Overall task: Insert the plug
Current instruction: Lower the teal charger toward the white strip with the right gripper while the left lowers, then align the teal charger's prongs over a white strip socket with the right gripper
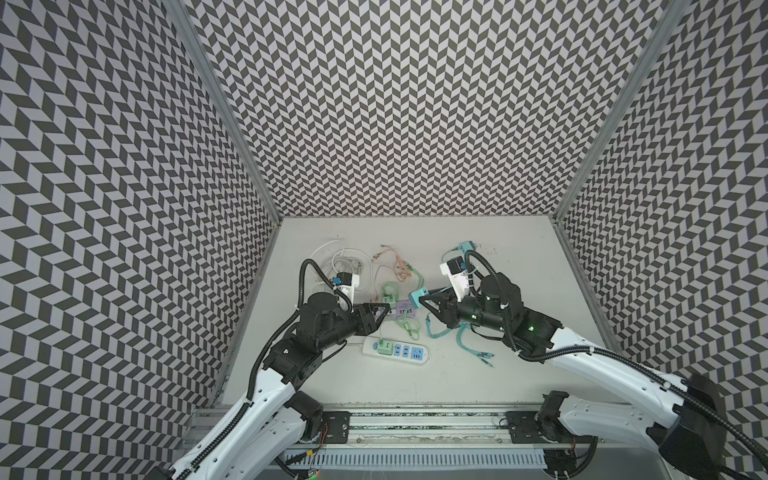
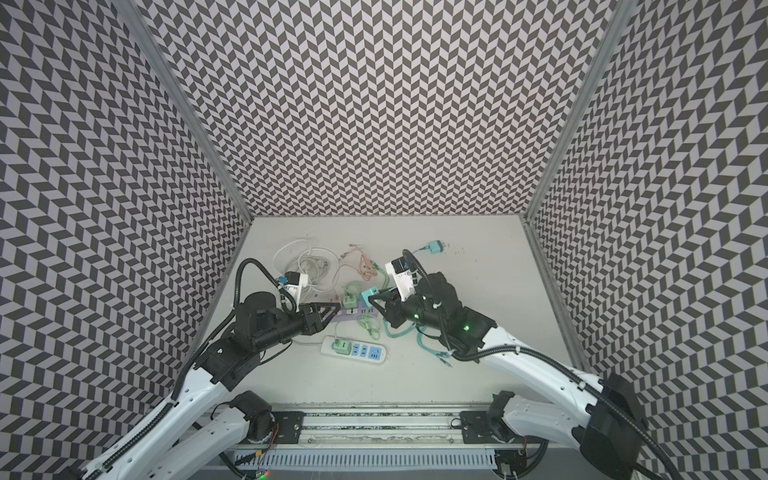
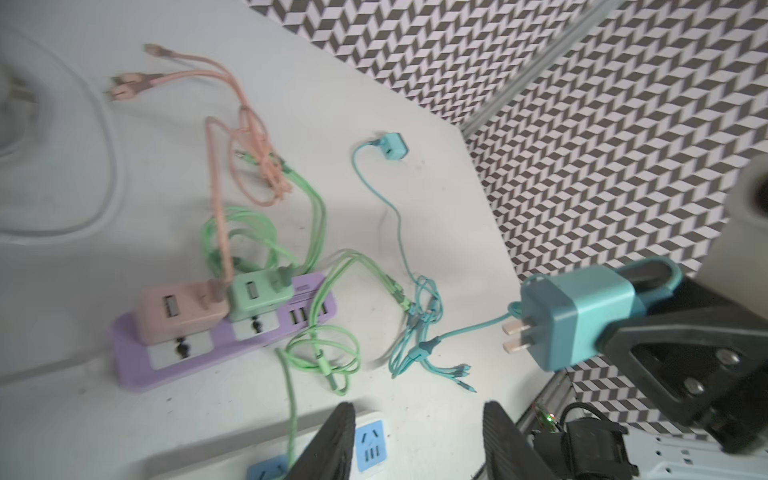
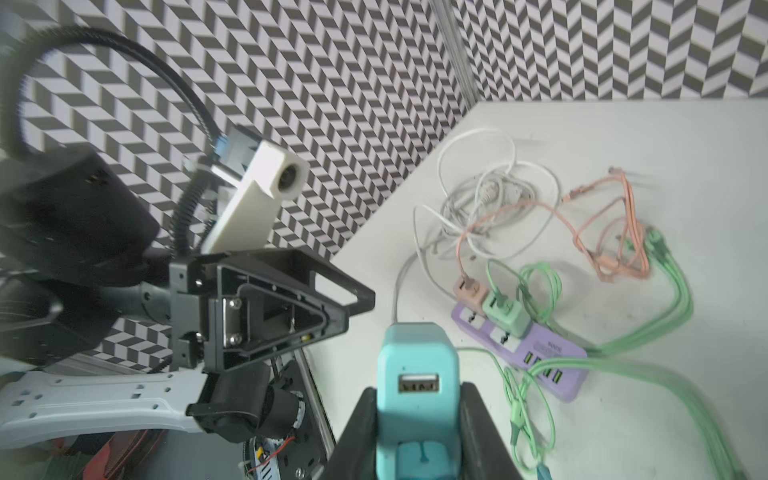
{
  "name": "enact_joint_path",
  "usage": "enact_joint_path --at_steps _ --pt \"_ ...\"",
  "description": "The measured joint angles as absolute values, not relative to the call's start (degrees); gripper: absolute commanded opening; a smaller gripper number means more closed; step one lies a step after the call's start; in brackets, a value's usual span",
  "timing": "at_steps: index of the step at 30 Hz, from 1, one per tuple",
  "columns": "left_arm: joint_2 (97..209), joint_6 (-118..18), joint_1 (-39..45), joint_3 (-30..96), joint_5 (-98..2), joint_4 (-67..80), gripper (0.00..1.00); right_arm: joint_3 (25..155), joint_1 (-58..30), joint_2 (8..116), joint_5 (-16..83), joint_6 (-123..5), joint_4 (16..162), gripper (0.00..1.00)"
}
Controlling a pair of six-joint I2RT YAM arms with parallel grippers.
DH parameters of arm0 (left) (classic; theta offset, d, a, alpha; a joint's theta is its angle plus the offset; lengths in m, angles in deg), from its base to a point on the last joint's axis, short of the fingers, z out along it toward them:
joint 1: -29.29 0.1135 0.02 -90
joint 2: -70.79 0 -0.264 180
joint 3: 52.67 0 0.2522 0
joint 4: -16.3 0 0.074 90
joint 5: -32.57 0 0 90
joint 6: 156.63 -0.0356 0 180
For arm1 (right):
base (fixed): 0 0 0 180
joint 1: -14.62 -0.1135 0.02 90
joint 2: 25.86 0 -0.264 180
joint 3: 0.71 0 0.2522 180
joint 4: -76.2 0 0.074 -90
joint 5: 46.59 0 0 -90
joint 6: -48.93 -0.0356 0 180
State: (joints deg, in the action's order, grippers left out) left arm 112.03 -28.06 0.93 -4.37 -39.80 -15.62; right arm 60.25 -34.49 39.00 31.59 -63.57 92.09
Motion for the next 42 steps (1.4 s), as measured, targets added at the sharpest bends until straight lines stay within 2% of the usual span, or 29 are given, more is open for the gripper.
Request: enact_joint_path --at_steps 7,14,24,42 --pt "116.35 -28.39 4.17 -4.54 -47.25 -23.40 0.48 62.07 -41.15 43.46 43.57 -69.51 101.38 0.04" --pt "116.33 -26.16 4.21 -8.59 -50.49 -23.27 0.47 62.83 -47.77 47.81 52.77 -76.59 106.32 0.04" --pt "116.22 -23.16 4.19 -13.15 -50.82 -21.80 0.46 66.11 -52.15 53.71 56.79 -81.75 108.59 0.04" --pt "121.01 -21.11 2.35 -17.55 -52.91 -17.54 0.44 65.74 -55.47 57.44 64.16 -95.17 111.15 0.03"
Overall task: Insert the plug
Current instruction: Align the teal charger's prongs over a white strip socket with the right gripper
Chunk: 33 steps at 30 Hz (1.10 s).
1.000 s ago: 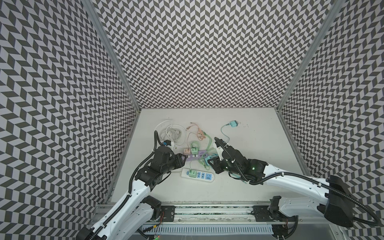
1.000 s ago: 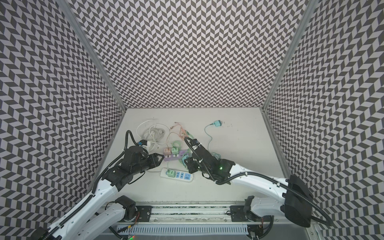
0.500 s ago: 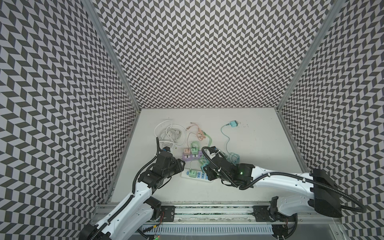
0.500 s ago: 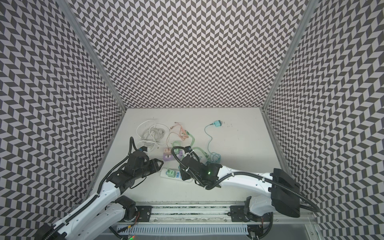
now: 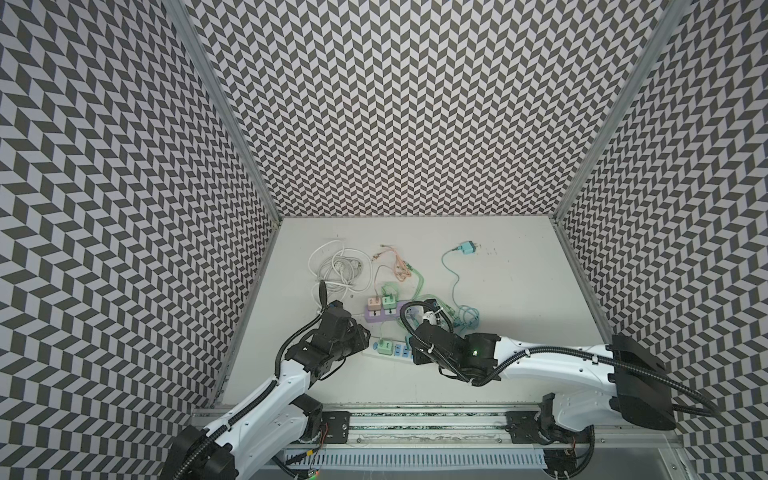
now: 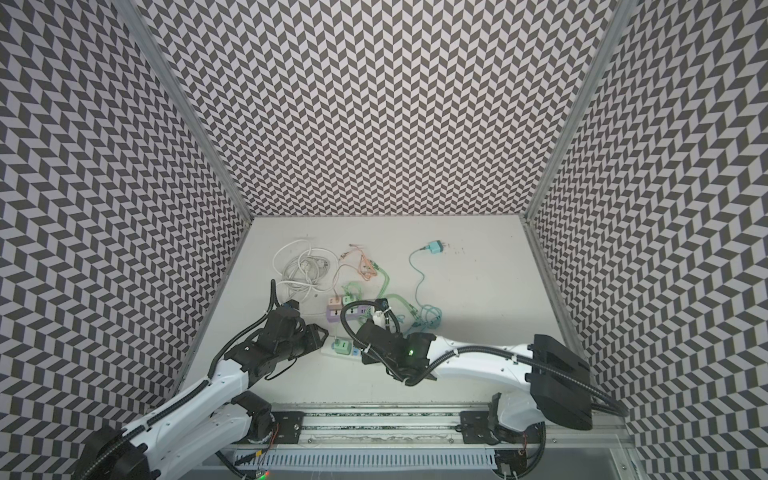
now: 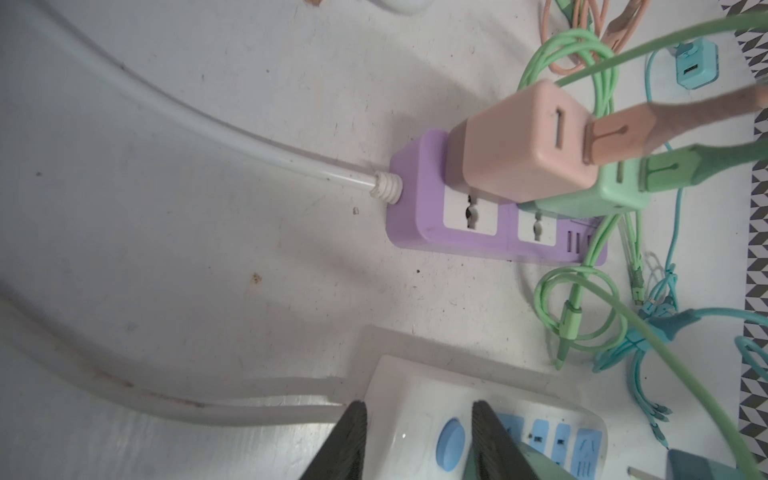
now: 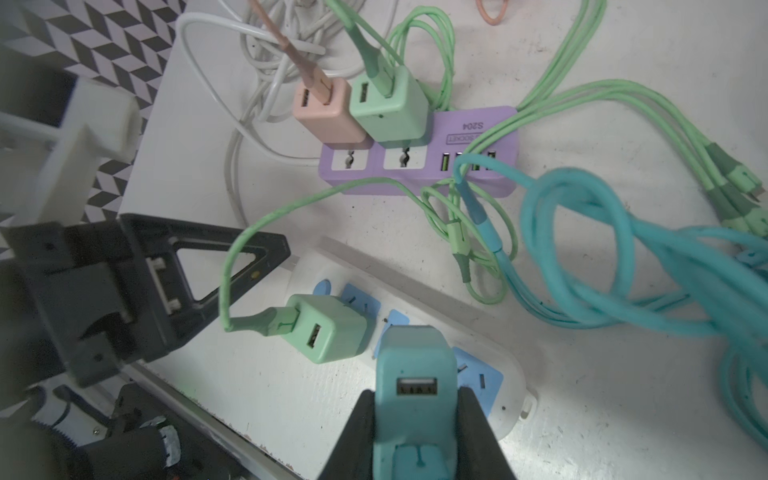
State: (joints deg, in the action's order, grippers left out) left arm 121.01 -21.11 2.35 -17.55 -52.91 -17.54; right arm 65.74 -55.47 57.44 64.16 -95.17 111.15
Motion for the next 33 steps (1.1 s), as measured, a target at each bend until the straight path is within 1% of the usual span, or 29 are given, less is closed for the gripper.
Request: enact_joint_path --at_steps 10,17,24,31,33 --pt "121.05 -20.04 1.00 -19.43 -54.58 -15.64 0.44 68.14 -57.02 63.21 65.14 -101.25 114.45 0.02" --pt "121.03 -19.19 0.21 -21.57 -55.30 -14.83 0.43 70.79 -58.59 65.55 65.62 -103.17 115.56 0.01" --pt "120.02 -19.16 0.02 -23.14 -55.67 -12.64 0.39 72.14 -58.81 66.58 68.14 -105.07 117.79 0.00" --pt "119.37 -19.23 0.02 -24.34 -54.88 -10.57 0.33 72.80 -58.81 67.17 69.89 -106.60 118.97 0.00" --pt "119.37 -19.23 0.02 -24.63 -54.20 -9.89 0.32 72.80 -58.83 67.21 70.04 -106.84 119.04 0.00"
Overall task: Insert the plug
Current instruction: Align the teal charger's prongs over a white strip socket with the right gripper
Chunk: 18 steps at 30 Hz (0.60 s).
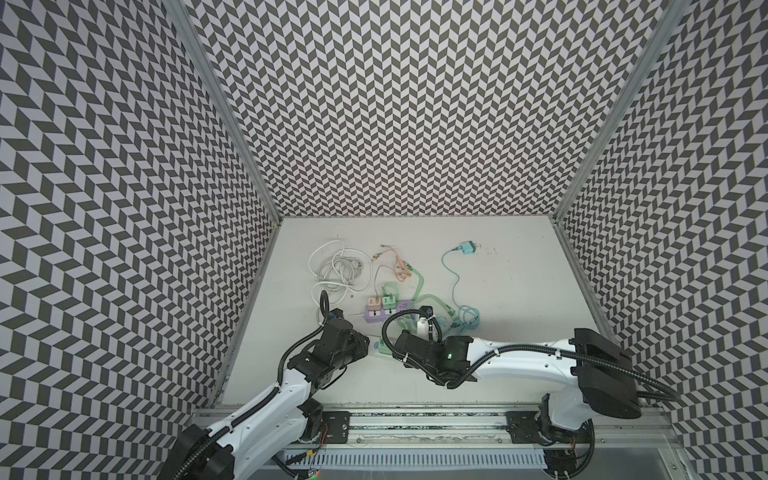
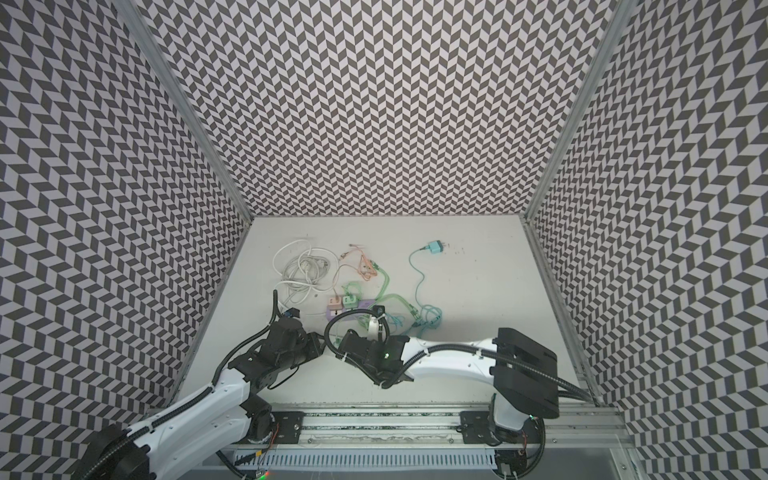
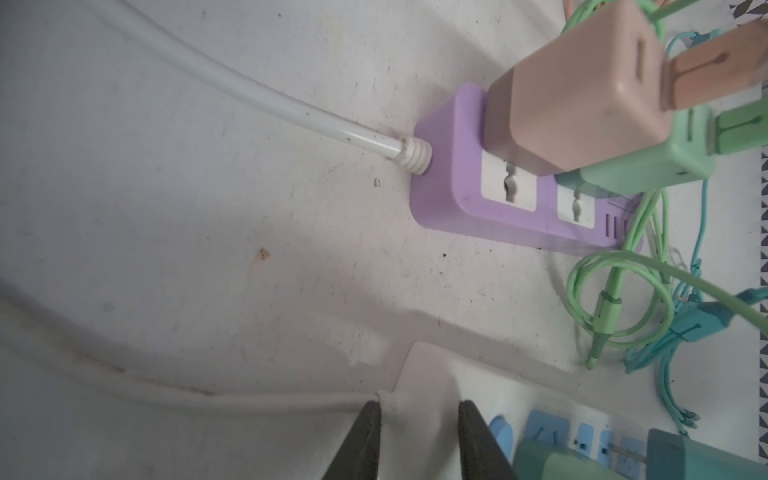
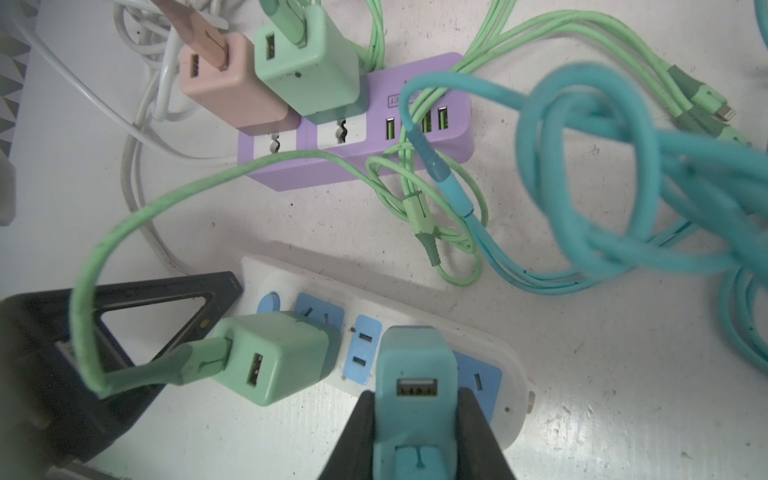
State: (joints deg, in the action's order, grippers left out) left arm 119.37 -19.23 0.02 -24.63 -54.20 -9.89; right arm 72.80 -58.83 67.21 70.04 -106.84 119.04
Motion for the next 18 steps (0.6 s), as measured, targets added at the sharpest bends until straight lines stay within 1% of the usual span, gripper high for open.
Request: enact_joint_path --at_steps 18 --pt "118.45 -18.97 -1.49 -25.59 -53.29 -8.91 0.32 72.93 -59.10 67.54 68.88 -107.61 117.99 0.00"
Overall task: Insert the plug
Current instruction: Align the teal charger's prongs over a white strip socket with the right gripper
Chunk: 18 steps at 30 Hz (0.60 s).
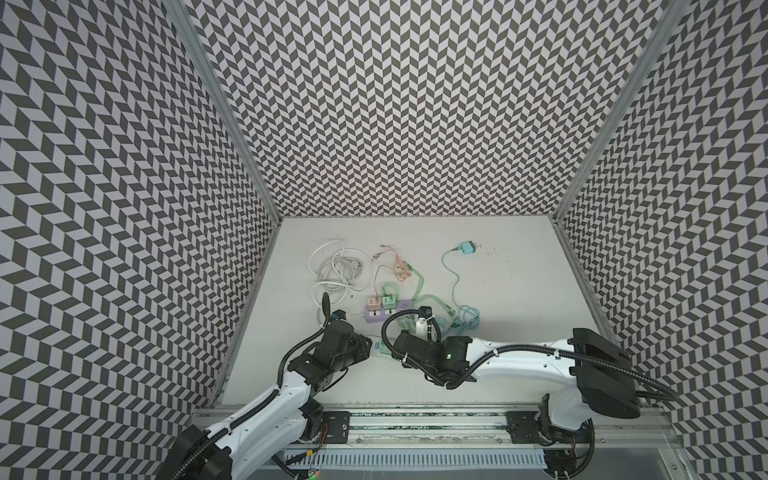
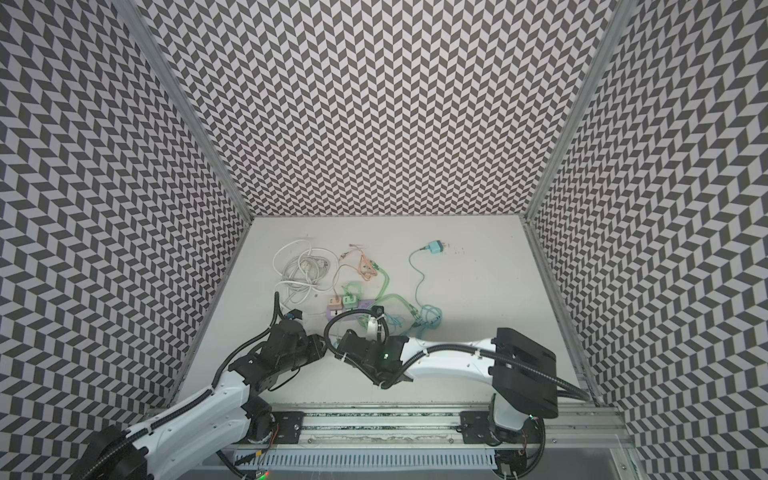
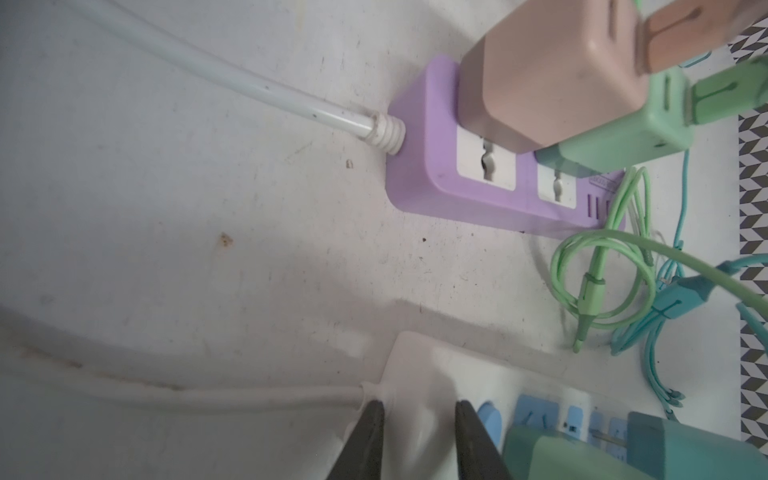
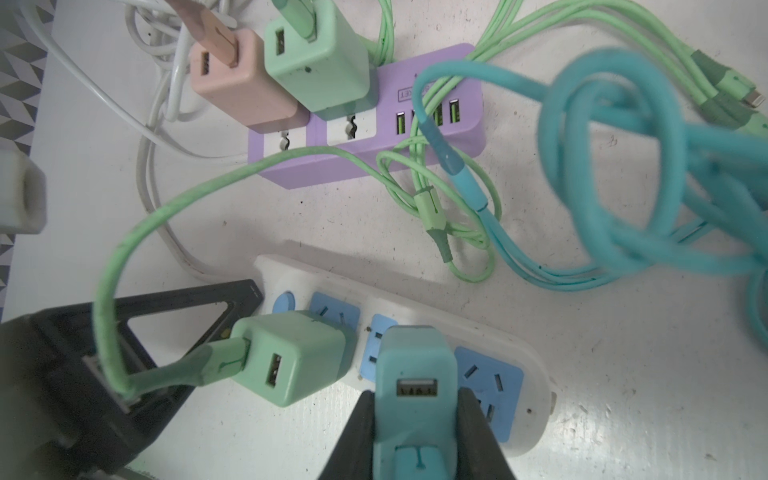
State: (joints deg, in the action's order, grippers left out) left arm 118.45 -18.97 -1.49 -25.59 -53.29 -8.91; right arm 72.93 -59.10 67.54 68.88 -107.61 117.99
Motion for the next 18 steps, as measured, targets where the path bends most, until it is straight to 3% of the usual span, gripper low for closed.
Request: enact_joint_path --at_steps 18 --pt "118.12 -18.95 -1.82 -25.74 -53.31 -8.97 0.31 73.10 -59.53 67.56 70.02 -110.65 120.04 0.00"
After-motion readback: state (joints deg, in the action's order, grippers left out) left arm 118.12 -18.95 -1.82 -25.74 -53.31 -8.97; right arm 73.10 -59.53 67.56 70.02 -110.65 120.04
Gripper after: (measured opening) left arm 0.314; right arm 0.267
